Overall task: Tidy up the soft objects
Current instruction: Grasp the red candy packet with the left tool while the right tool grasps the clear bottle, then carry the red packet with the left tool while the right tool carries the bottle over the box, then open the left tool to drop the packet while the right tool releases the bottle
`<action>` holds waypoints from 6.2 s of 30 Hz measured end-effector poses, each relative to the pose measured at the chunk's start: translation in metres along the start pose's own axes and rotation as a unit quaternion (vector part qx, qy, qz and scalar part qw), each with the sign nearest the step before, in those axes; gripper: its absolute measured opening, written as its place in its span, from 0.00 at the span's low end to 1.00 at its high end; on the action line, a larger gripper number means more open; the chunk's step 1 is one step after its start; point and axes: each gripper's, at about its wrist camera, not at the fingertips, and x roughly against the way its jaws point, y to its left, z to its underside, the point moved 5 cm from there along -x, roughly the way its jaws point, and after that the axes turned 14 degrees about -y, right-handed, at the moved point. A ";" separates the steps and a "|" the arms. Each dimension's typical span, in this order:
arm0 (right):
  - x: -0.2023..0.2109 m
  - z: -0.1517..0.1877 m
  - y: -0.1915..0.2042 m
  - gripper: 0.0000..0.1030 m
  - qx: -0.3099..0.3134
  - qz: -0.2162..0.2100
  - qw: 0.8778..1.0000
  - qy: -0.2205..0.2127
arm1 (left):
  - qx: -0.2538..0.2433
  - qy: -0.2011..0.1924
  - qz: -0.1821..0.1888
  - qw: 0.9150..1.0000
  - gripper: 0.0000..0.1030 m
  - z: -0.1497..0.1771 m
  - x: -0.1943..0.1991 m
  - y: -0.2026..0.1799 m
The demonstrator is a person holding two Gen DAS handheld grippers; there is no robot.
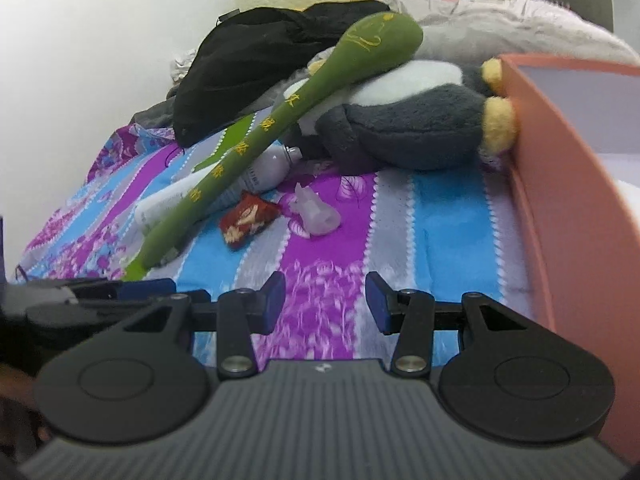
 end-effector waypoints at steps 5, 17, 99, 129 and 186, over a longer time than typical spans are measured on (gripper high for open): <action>-0.034 -0.007 -0.008 0.46 -0.014 -0.011 1.000 0.004 | -0.026 -0.019 -0.013 0.999 0.55 -0.007 -0.024 -0.010; -0.089 -0.016 -0.015 0.46 -0.065 -0.046 0.996 0.040 | -0.124 -0.065 -0.041 0.989 0.60 -0.024 -0.058 -0.027; 0.198 -0.046 0.020 0.27 0.010 0.081 0.991 -0.102 | 0.041 -0.070 0.072 0.994 0.36 -0.066 0.180 -0.109; 0.276 -0.066 -0.039 0.27 0.005 0.171 0.975 -0.144 | -0.004 -0.062 0.191 0.980 0.36 -0.093 0.177 -0.228; 0.212 -0.123 -0.164 0.42 -0.034 0.242 0.969 -0.044 | -0.069 0.050 0.234 0.968 0.52 -0.180 0.023 -0.311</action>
